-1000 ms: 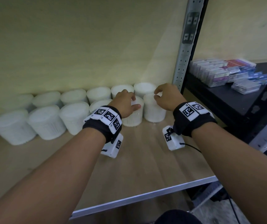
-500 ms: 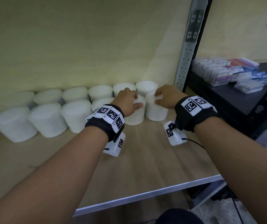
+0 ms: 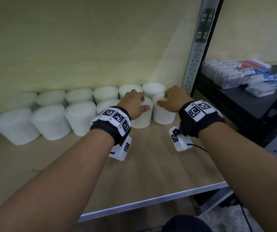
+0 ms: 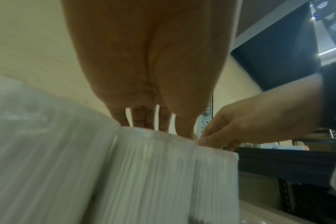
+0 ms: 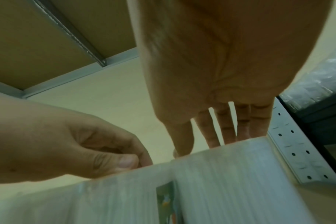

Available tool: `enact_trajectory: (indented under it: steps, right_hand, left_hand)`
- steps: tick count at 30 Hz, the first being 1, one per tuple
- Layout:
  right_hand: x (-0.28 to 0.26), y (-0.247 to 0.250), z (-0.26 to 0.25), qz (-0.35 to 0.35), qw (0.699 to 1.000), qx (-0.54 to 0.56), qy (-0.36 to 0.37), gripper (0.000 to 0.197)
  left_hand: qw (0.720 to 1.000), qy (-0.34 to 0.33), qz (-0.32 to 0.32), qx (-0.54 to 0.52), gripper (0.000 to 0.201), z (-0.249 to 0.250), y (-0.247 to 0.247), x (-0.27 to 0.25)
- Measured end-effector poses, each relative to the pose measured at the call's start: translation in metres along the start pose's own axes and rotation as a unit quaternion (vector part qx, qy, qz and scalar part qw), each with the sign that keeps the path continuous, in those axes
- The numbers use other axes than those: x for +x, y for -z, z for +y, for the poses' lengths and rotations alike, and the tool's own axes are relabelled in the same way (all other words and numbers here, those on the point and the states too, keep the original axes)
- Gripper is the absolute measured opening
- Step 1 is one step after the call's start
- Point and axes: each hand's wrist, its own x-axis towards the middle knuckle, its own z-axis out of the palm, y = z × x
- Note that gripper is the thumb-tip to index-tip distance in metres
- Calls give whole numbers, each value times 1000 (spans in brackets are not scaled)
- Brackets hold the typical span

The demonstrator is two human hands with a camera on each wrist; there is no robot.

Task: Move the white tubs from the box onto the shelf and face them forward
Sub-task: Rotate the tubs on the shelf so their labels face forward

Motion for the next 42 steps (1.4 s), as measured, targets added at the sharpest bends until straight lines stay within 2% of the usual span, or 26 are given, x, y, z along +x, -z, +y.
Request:
enact_trajectory:
  steps: [5, 9, 13, 17, 18, 21, 23, 28, 33, 38, 42]
  right_hand:
    - [-4, 7, 0, -13, 1000, 1, 16, 51]
    - [-4, 12, 4, -33, 997, 57, 28, 40]
    - [-4, 12, 2, -30, 994, 99, 28, 45]
    - [8, 5, 0, 13, 996, 80, -33, 40]
    - [10, 2, -1, 18, 997, 57, -43, 42]
    - [13, -5, -1, -11, 998, -8, -54, 65]
    - [16, -9, 0, -17, 999, -24, -46, 71]
    - [14, -5, 1, -18, 999, -25, -24, 62]
    - [9, 6, 5, -44, 999, -13, 26, 43]
    - [6, 8, 5, -56, 998, 28, 26, 47]
    - [11, 4, 4, 1, 1000, -1, -25, 60]
  left_hand:
    - [1000, -2, 0, 1, 46, 0, 0, 0]
    - [1000, 0, 1, 6, 46, 0, -1, 1]
    - [1000, 0, 4, 6, 46, 0, -1, 0]
    - [1000, 0, 4, 3, 46, 0, -2, 0]
    - [1000, -1, 4, 2, 46, 0, -2, 0]
    - [1000, -2, 4, 3, 47, -1, -3, 0]
    - [1000, -2, 3, 4, 47, -1, -3, 0]
    - [1000, -2, 3, 3, 46, -3, -4, 1]
    - [1000, 1, 4, 2, 46, -2, -4, 1]
    - [1000, 2, 5, 0, 46, -1, -4, 1]
    - [1000, -3, 5, -1, 45, -2, -3, 0]
